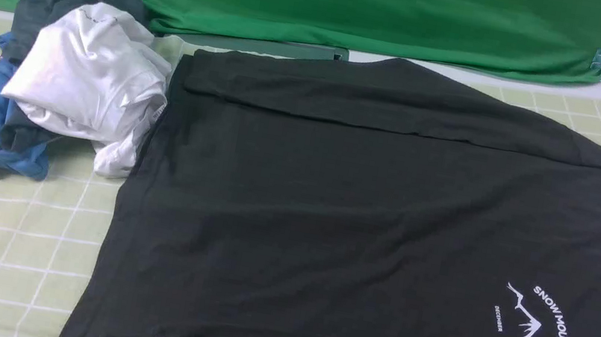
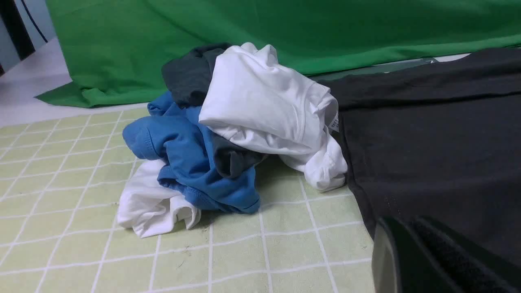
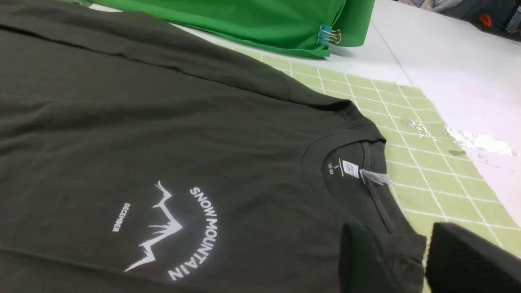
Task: Fold a long-sleeved shirt over a green coffee tablecloth.
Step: 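Grasp the left edge of the dark T-shirt lying flat on the table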
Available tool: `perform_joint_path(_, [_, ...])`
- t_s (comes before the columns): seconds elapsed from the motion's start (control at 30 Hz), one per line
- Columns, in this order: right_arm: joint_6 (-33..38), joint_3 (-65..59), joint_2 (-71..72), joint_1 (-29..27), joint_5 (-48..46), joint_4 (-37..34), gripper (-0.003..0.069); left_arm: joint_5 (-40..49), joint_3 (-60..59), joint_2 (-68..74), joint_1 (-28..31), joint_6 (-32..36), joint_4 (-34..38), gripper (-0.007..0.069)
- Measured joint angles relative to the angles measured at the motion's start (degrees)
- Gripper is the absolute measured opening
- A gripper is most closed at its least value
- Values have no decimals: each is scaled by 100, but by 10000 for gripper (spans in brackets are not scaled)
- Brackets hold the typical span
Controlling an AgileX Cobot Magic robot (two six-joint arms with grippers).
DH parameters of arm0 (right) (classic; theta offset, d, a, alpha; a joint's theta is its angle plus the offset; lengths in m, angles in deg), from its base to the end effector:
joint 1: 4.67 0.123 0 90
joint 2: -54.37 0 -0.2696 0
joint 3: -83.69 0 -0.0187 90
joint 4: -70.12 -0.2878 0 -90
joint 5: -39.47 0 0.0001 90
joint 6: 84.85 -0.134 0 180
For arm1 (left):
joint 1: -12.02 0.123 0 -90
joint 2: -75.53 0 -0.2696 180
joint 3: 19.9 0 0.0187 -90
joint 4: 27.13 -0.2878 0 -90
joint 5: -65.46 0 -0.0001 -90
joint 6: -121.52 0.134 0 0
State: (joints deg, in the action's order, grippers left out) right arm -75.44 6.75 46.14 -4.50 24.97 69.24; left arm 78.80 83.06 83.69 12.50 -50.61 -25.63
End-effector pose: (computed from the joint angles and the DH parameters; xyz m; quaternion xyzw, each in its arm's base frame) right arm 0.1505 0.0010 0.1819 -0.0594 0.7619 -0.0457 0.6434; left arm 0.1509 0.0005 0.1840 0.0412 0.7566 0.0369 0.6515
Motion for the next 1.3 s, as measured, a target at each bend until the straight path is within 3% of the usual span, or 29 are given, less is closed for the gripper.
perform_joint_path(0.73, [0, 0, 0, 0, -1, 0, 240, -153, 0, 0, 0, -27, -86, 17])
perform_joint_path(0.83, [0, 0, 0, 0, -1, 0, 240, -584, 0, 0, 0, -198, 312, 17])
perform_joint_path(0.87, [0, 0, 0, 0, -1, 0, 240, -938, 0, 0, 0, -382, 819, 17])
perform_joint_path(1.0, [0, 0, 0, 0, -1, 0, 240, -1910, 0, 0, 0, -787, 1718, 17])
perform_joint_path(1.17, [5, 0, 0, 0, 15, 0, 240, -2969, 0, 0, 0, -1042, 1901, 17])
perform_joint_path(1.2, [-37, 0, 0, 0, 83, 0, 240, -3707, 0, 0, 0, -1271, 1906, 17])
perform_joint_path(1.23, [-50, 0, 0, 0, 117, -8, 240, -3707, 0, 0, 0, -1313, 1906, 17])
perform_joint_path(1.27, [-243, -4, 0, 0, 280, -90, 240, -4429, 29, 0, 0, -1721, 1866, 17])
perform_joint_path(1.3, [-471, -4, 0, 0, 468, -160, 240, -4559, 141, -2, 0, -1945, 1844, 17])
